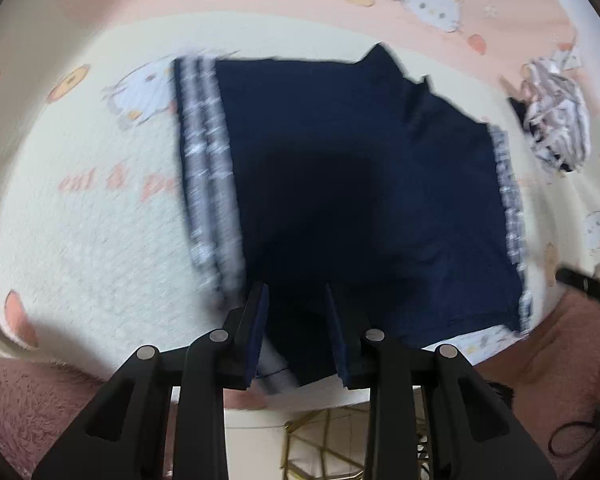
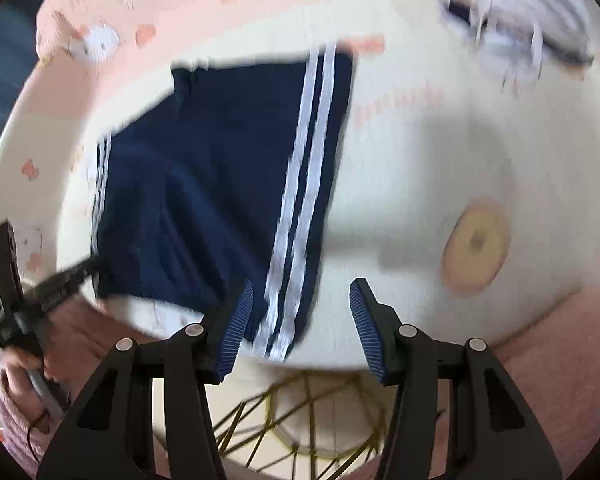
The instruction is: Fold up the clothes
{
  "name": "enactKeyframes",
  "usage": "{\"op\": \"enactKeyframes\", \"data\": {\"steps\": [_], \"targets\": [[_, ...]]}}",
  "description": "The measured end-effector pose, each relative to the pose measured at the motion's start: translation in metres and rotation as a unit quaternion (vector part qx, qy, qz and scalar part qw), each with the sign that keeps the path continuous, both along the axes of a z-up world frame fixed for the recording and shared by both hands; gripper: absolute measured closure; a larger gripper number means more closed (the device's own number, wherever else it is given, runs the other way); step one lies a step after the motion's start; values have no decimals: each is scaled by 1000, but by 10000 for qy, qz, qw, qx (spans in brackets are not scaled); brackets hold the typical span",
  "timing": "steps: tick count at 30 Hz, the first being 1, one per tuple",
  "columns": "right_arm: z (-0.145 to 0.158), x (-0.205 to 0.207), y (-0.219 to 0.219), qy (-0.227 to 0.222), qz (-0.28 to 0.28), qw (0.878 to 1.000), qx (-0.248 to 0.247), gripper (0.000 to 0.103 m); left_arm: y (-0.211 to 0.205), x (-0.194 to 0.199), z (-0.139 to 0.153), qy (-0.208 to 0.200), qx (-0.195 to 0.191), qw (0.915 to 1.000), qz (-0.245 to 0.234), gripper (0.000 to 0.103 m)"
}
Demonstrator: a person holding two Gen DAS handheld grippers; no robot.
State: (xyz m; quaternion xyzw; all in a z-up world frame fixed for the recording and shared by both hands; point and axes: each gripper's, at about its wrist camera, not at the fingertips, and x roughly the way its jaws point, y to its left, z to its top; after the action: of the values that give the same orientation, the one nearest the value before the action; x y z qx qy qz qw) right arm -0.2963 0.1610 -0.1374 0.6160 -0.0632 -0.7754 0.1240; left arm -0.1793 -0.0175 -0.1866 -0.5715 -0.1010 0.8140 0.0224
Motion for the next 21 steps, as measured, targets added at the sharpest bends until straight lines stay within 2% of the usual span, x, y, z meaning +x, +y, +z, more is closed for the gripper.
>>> {"op": "enactKeyframes", "data": {"steps": [5,9,14,16,19,21], "targets": [[15,-37,11,249,120,9990,356,51,35,-44,18,438,398,9975,-383,72],[-9,-74,0,390,195,9960,781,51,63,-96,18,658,372,9946,-709,72],[-33,-116,-2,508,198,9949,852,51,72,-141,6,622,419,9937,-828,72],[-41,-130,-4,571,197,9948,816,51,60,-139,6,565,353,9932,-958,72],[-50,-142,0,583,104,9970,499,51,50,-144,1,452,144,9928,-1096,72],[-53,-144,-2,636,141,9961,588,50,37,-143,0,394,96,9932,-1094,72]]}}
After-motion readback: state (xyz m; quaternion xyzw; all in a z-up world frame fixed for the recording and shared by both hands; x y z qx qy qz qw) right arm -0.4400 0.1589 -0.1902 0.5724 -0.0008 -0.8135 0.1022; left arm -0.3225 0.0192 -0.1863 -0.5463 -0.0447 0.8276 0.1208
